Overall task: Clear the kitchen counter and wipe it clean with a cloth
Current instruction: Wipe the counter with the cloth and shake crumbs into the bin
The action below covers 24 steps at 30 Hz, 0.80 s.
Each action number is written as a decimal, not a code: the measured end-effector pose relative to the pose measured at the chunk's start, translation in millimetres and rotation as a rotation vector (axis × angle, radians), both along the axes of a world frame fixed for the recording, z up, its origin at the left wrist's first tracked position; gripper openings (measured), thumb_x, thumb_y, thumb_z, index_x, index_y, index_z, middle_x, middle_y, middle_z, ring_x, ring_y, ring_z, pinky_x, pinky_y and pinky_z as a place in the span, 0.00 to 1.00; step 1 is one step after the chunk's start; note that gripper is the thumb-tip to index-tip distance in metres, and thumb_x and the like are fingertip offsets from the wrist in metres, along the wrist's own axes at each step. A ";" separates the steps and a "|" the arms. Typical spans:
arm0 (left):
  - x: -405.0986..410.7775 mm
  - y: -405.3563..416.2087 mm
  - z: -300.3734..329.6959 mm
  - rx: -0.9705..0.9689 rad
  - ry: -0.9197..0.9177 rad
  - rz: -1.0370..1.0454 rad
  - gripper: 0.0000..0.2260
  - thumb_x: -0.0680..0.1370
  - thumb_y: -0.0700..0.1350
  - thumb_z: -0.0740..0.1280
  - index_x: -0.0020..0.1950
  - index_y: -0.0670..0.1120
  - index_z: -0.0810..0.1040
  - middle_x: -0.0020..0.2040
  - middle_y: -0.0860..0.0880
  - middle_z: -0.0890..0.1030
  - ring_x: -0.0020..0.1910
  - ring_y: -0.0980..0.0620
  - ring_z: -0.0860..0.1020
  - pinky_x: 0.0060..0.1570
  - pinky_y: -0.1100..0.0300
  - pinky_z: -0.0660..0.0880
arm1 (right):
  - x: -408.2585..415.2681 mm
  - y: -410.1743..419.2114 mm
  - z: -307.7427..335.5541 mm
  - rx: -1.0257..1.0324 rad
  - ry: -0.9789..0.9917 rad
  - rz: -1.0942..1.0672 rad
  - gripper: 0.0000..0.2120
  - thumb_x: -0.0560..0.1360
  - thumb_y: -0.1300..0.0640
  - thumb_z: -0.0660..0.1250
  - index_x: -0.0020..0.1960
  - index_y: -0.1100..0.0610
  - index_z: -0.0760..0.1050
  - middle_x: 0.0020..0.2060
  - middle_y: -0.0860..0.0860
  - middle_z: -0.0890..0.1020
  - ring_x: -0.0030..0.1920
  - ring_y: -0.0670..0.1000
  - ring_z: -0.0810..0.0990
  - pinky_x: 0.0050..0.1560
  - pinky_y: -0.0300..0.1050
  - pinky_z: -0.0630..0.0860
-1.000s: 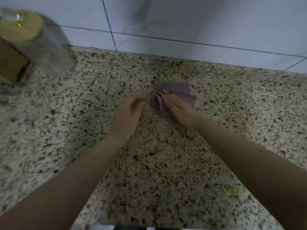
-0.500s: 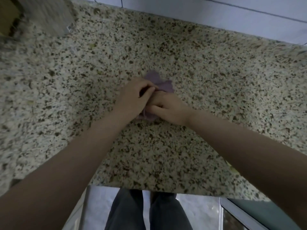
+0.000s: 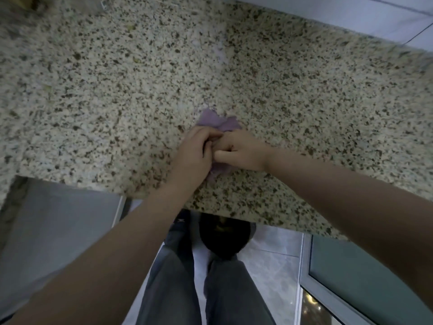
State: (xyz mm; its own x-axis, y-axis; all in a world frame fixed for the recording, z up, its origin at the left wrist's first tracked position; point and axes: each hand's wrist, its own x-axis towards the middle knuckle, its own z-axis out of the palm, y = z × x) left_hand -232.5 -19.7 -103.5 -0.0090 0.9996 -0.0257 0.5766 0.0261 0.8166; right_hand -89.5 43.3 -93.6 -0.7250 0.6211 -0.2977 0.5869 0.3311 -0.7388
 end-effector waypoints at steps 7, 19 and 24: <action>38.7 -24.9 19.5 -0.146 -0.045 -0.004 0.16 0.78 0.31 0.57 0.59 0.39 0.80 0.59 0.43 0.79 0.60 0.47 0.75 0.53 0.67 0.67 | 32.8 -35.6 14.5 -0.166 -0.008 -0.219 0.16 0.76 0.61 0.64 0.30 0.57 0.73 0.28 0.59 0.75 0.32 0.48 0.73 0.35 0.46 0.64; -62.9 -24.8 53.7 0.196 -0.275 0.572 0.13 0.80 0.40 0.57 0.55 0.46 0.80 0.53 0.52 0.82 0.56 0.56 0.80 0.63 0.55 0.75 | -44.7 -4.9 31.7 -0.421 0.435 -0.688 0.15 0.80 0.52 0.58 0.53 0.62 0.79 0.40 0.64 0.78 0.47 0.63 0.79 0.51 0.56 0.74; -81.3 -43.1 33.9 0.135 -0.003 0.360 0.16 0.81 0.40 0.56 0.65 0.45 0.77 0.63 0.50 0.80 0.64 0.56 0.76 0.67 0.64 0.69 | -64.5 -40.7 -2.0 -0.128 0.047 -0.230 0.17 0.82 0.54 0.60 0.67 0.59 0.77 0.63 0.55 0.81 0.67 0.53 0.75 0.67 0.51 0.69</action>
State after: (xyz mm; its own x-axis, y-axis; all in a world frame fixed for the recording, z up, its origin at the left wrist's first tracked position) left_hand -313.7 -62.7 -69.5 -0.3600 0.9270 0.1053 0.5474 0.1185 0.8284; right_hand -154.0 2.6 -95.6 -0.5839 0.7306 -0.3540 0.6000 0.0947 -0.7944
